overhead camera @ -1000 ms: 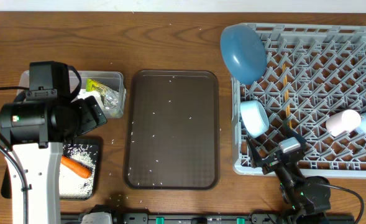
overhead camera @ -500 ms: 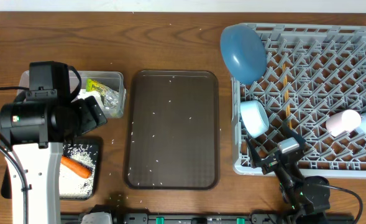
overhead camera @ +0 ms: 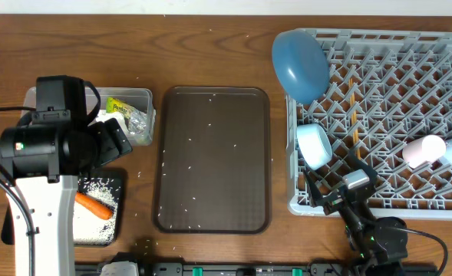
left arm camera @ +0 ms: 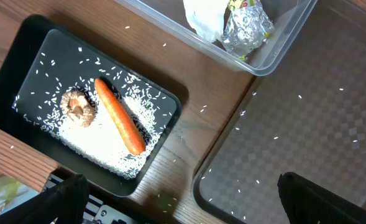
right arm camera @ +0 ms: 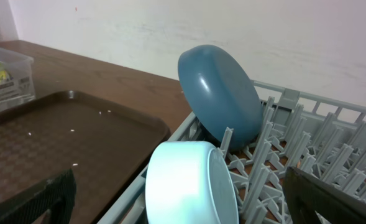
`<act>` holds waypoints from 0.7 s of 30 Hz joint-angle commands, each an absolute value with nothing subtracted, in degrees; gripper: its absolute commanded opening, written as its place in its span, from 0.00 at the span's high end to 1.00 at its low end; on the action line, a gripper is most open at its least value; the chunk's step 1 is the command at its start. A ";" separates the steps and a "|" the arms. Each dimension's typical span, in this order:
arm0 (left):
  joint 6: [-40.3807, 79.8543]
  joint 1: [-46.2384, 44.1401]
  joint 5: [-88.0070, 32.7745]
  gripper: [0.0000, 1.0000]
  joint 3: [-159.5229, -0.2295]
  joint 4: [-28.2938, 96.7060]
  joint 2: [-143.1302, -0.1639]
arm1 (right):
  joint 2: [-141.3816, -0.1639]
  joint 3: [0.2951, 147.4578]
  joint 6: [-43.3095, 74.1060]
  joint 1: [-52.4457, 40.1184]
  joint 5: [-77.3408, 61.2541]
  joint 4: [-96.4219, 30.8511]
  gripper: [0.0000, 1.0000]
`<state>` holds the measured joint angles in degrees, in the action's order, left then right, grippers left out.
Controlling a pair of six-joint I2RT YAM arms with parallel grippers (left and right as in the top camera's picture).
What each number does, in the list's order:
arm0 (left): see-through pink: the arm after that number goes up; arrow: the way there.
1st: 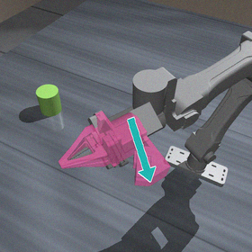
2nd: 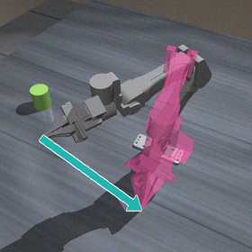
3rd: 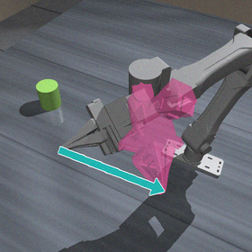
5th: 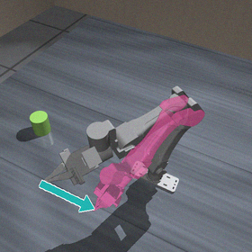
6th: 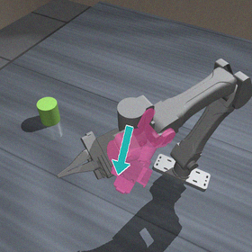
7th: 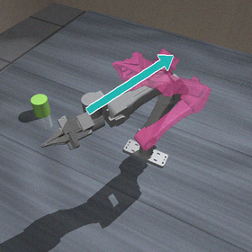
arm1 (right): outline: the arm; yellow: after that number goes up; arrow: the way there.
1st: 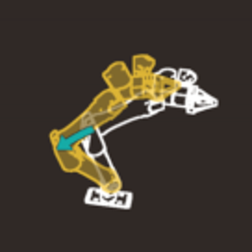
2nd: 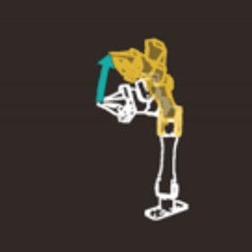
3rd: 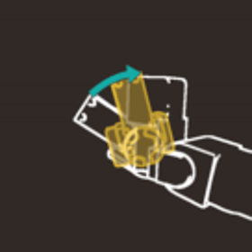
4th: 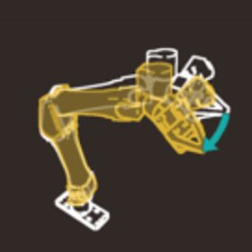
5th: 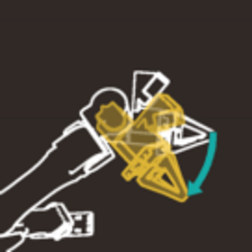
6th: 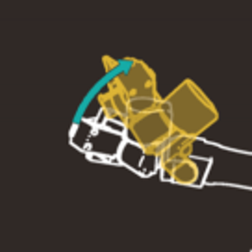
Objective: Sort waste into correct bins and load items into the dishwasher rack
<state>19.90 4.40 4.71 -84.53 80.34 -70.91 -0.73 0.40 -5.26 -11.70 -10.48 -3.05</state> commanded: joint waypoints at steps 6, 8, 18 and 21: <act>19.92 3.33 6.02 0.02 -84.51 80.23 -66.02 | -0.49 0.32 -6.04 -10.90 -10.52 -3.29 0.01; 19.75 2.55 8.91 0.02 -83.79 76.51 -62.24 | -0.49 0.32 -6.04 -10.90 -10.52 -3.27 0.01; 3.79 -3.60 5.96 0.02 -58.02 39.51 -34.52 | -0.49 0.32 -6.04 -10.90 -10.52 -3.27 0.01; 2.48 -3.62 6.02 0.02 -47.86 33.69 -24.86 | -0.49 0.32 -6.04 -10.90 -10.52 -3.29 0.01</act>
<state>7.73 -3.33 6.76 -55.66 36.60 -31.09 -0.73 0.40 -5.26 -11.70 -10.46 -3.03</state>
